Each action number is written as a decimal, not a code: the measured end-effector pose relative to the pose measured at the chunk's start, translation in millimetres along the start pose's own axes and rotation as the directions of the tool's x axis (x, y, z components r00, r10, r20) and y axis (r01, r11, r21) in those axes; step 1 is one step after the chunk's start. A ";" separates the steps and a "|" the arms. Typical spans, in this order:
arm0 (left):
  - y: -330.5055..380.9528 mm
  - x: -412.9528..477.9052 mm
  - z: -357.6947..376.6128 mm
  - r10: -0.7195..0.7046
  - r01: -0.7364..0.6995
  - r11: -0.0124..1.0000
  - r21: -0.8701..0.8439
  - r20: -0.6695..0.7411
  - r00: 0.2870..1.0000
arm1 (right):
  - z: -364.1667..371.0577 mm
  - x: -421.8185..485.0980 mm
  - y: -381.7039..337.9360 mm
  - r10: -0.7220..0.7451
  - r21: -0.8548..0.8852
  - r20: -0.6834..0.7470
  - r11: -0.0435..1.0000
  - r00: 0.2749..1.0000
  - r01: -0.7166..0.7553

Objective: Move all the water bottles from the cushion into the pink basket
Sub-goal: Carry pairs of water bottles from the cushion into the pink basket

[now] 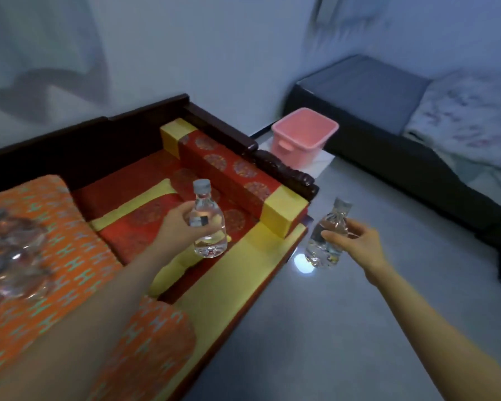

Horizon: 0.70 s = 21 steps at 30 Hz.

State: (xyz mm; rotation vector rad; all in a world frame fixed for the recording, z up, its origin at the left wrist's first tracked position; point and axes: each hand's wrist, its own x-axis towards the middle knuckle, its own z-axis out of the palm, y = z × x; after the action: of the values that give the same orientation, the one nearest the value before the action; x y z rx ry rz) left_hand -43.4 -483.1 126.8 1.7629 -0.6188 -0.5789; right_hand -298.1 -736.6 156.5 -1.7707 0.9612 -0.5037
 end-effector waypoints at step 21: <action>115.8 180.4 314.1 0.081 -0.084 0.992 0.095 0.033 0.996 | -284.3 175.6 103.0 0.097 0.086 -0.242 0.993 0.965 -0.078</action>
State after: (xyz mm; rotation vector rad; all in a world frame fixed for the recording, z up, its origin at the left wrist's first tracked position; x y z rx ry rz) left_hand -130.6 -852.7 144.9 1.8121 -0.7472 -0.5265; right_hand -434.6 -1058.5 158.3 -1.6148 1.1716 -0.7056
